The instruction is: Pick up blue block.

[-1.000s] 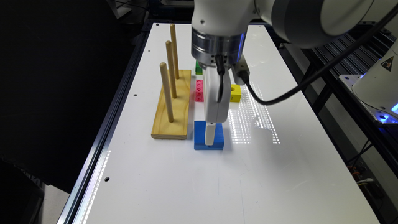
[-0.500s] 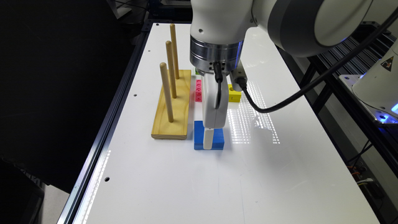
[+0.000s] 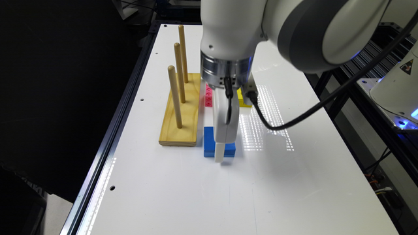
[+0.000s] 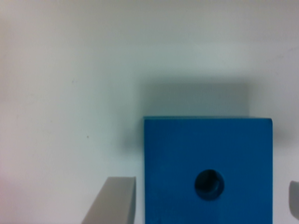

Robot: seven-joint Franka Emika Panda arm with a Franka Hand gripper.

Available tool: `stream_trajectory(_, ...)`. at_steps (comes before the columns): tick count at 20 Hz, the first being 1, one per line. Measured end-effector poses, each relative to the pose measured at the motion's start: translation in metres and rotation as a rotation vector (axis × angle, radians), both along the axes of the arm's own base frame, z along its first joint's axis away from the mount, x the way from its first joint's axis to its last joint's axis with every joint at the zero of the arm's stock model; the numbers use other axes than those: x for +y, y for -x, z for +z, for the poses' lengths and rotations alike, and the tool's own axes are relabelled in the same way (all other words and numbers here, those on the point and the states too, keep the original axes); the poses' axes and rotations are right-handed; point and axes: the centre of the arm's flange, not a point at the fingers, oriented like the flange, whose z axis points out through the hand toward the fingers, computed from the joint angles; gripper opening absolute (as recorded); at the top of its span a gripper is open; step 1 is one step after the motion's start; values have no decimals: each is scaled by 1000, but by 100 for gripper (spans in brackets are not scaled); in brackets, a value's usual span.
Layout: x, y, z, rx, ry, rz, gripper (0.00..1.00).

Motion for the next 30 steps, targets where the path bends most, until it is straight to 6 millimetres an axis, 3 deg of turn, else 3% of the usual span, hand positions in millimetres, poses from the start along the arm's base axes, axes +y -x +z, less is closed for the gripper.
stream_trajectory(7, 0, -2, 0, -2, -1, 0, 100)
stream_trajectory(8, 0, -2, -1, -2, -1, -1, 0)
stream_trajectory(20, 0, -2, 0, -1, 0, -1, 0)
stream_trajectory(26, -1, -4, 28, 2, 9, 2, 0)
stream_trajectory(30, -1, -3, 34, 7, 12, 3, 0)
